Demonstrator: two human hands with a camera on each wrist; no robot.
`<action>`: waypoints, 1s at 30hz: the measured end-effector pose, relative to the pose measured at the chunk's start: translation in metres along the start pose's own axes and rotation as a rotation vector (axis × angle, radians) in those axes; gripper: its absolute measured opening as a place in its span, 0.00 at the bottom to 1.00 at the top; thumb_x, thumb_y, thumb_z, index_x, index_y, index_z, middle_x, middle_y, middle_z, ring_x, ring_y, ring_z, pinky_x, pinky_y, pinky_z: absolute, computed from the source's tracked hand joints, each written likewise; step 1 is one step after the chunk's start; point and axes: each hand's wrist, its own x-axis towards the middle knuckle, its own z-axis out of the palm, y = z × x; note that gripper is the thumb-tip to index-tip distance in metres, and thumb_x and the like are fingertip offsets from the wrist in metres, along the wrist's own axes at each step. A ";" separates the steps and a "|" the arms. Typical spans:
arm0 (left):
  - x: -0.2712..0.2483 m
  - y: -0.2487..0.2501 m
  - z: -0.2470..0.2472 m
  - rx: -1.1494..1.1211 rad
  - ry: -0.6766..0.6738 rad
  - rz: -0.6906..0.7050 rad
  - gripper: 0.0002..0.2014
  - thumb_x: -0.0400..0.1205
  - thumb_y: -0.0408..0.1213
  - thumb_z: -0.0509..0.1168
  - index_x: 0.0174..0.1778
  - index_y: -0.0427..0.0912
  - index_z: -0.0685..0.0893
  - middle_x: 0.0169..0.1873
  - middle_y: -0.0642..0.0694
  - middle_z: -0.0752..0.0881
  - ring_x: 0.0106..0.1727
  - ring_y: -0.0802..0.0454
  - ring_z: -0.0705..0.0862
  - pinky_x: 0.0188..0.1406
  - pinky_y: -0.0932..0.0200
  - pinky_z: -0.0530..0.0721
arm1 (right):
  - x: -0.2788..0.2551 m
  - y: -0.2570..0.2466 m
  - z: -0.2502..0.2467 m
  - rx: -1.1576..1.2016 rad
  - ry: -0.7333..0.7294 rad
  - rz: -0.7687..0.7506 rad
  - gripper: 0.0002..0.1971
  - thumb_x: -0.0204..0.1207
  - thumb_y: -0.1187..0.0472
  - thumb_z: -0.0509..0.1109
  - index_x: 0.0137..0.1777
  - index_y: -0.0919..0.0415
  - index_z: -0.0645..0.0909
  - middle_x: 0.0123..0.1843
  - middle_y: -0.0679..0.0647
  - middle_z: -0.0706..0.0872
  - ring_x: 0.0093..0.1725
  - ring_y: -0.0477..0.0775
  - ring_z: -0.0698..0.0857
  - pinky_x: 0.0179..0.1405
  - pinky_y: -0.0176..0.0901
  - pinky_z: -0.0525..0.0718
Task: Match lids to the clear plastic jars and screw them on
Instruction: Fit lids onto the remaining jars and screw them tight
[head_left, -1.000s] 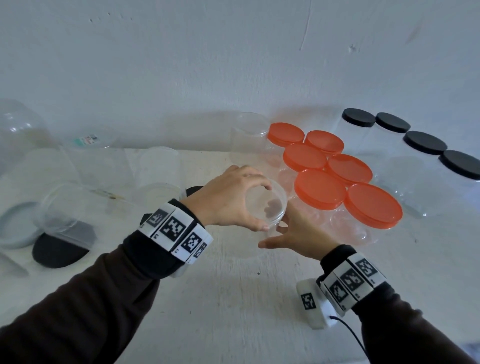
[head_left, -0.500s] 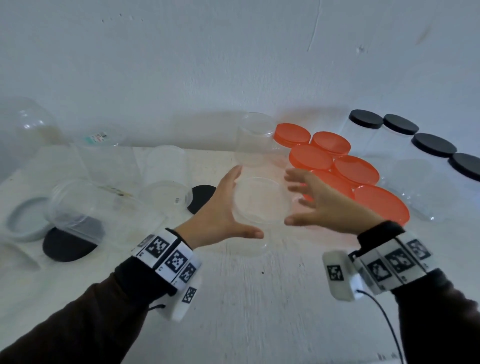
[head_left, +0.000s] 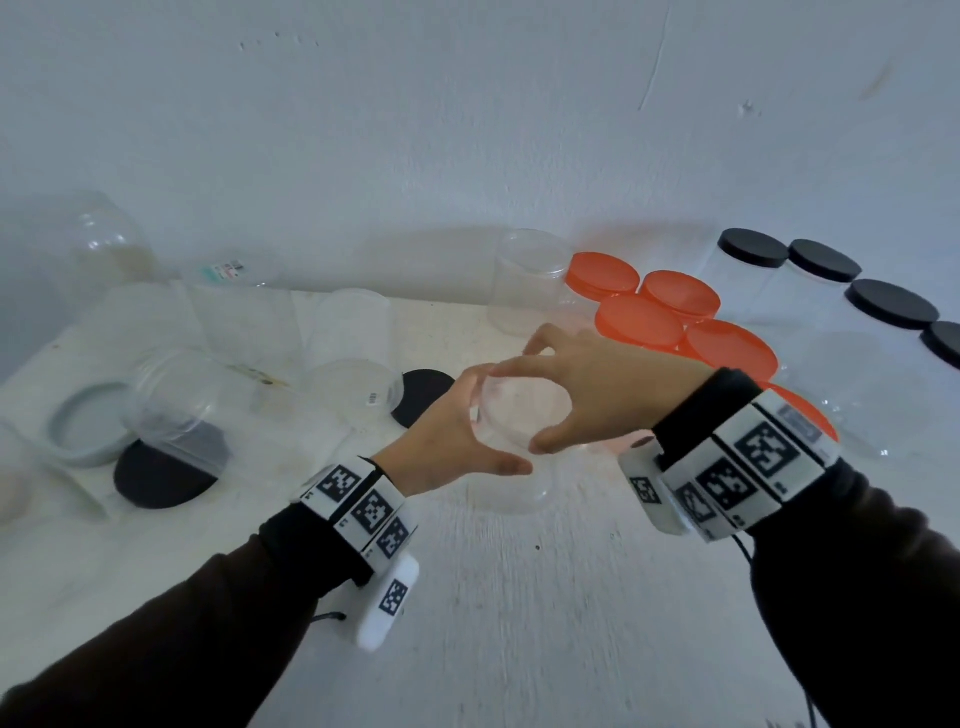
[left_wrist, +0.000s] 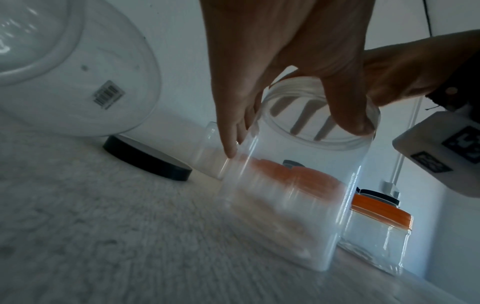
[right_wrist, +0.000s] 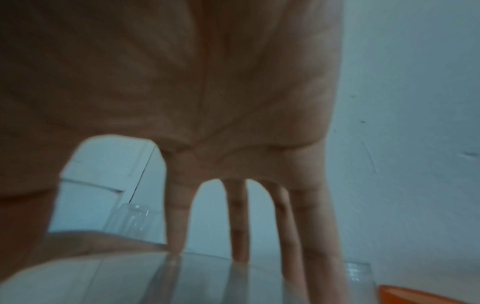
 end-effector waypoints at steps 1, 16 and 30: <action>0.000 -0.001 0.000 0.006 0.004 0.003 0.48 0.62 0.35 0.82 0.75 0.47 0.62 0.67 0.54 0.73 0.69 0.61 0.71 0.66 0.63 0.73 | 0.001 -0.002 0.002 -0.054 0.032 0.032 0.37 0.68 0.35 0.67 0.77 0.33 0.57 0.71 0.48 0.65 0.66 0.55 0.69 0.60 0.48 0.74; 0.001 -0.001 -0.002 0.050 0.000 0.021 0.48 0.62 0.38 0.82 0.74 0.48 0.62 0.65 0.56 0.74 0.70 0.58 0.70 0.69 0.58 0.72 | 0.006 -0.002 0.000 -0.091 -0.016 0.044 0.45 0.65 0.30 0.67 0.80 0.39 0.51 0.74 0.52 0.64 0.64 0.55 0.74 0.53 0.44 0.73; 0.002 -0.003 -0.002 0.041 0.002 -0.012 0.46 0.62 0.36 0.82 0.72 0.52 0.63 0.61 0.64 0.73 0.67 0.64 0.70 0.63 0.66 0.72 | 0.003 0.004 -0.005 0.041 -0.094 -0.113 0.40 0.69 0.44 0.75 0.76 0.28 0.55 0.80 0.42 0.51 0.76 0.51 0.61 0.70 0.49 0.69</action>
